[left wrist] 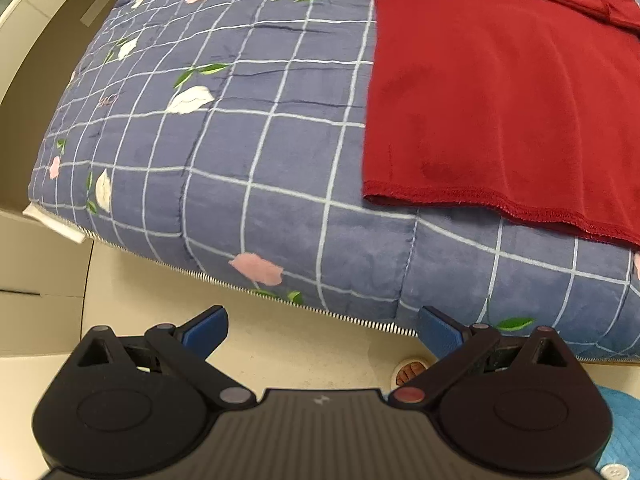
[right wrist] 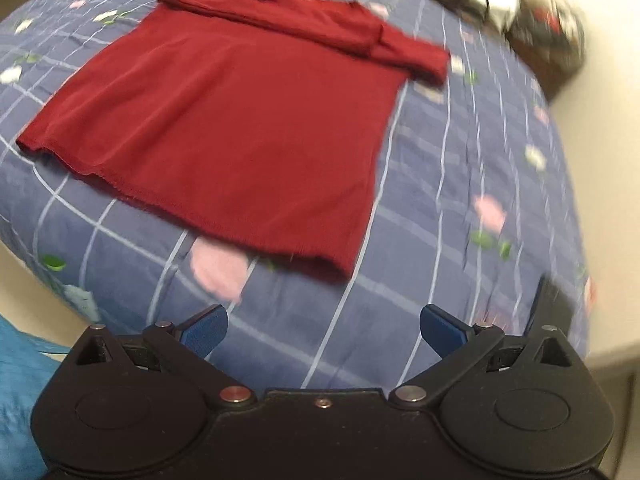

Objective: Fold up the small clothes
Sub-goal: 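Move both open grippers toward the hem of the red shirt, then pinch the shirt hem with the right gripper while the left gripper pinches the hem too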

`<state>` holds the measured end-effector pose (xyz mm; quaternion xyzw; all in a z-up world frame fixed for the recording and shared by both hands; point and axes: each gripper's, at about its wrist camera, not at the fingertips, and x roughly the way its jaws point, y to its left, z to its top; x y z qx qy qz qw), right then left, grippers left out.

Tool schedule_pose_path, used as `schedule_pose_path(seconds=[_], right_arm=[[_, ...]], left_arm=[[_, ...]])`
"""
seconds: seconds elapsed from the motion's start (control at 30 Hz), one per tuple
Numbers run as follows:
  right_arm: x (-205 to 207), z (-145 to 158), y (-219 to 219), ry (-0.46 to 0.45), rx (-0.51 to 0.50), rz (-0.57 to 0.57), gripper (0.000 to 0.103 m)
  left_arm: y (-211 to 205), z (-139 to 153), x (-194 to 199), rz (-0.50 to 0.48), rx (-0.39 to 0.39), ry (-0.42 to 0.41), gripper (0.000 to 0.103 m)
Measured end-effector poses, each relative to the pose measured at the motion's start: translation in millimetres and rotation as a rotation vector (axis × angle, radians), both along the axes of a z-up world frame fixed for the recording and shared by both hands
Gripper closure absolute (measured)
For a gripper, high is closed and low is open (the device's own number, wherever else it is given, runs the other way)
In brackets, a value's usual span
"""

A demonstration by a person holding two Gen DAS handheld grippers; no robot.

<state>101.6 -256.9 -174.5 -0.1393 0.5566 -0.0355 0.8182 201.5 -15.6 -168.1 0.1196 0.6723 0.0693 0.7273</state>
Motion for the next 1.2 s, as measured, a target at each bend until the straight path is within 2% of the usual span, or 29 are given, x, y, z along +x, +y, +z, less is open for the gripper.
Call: schedule_pose_path(seconds=[0.1,0.3,0.53,0.77,0.83,0.87,0.93,0.97,1.07,1.1,1.13,1.2], right_arm=[[8.3,-3.6,7.8,-0.025,-0.053,0.089,0.001],[27.4,-18.4,20.9,0.006,-0.065,0.227,0.003],[43.1,-45.4,34.0,0.074,-0.088,0.331,0.009],[53.5,-52.2,42.4,0.011,-0.134,0.453,0.013],[56.4,-49.6,42.8,0.000,-0.119,0.481,0.029],[58.3,-47.5,42.7,-0.005,-0.113,0.492,0.033],[61.2,-43.2,41.3,-0.019,-0.103,0.505,0.051],[61.7,-41.2,41.3,-0.017,-0.094,0.504,0.055],[73.1,-32.8,35.8,-0.002,-0.022,0.467,0.076],[78.1,-29.0,33.9,0.001,0.008,0.452,0.087],[85.0,-23.8,31.1,-0.001,0.034,0.437,0.090],[98.6,-14.5,26.4,0.003,0.095,0.399,0.090]], left_arm=[[-9.7,-6.5,8.0,-0.039,0.026,-0.001,0.001],[-35.4,-10.5,20.1,-0.165,0.134,-0.106,0.001],[-58.6,-14.0,25.4,-0.267,0.113,-0.108,0.001],[-80.9,-17.8,12.2,-0.363,0.080,-0.100,0.001],[-88.2,-21.3,8.2,-0.397,0.078,-0.095,0.001],[-91.5,-23.3,6.9,-0.412,0.078,-0.093,0.001],[-100.0,-26.2,3.7,-0.451,0.080,-0.097,0.001],[-104.3,-27.3,2.3,-0.474,0.077,-0.100,0.001],[-118.4,-30.0,-1.3,-0.556,0.075,-0.115,0.001],[-123.2,-31.0,-1.8,-0.583,0.074,-0.124,0.001],[-127.6,-32.0,-1.7,-0.606,0.073,-0.133,0.001],[-135.4,-35.5,-0.2,-0.650,0.073,-0.147,0.001]])
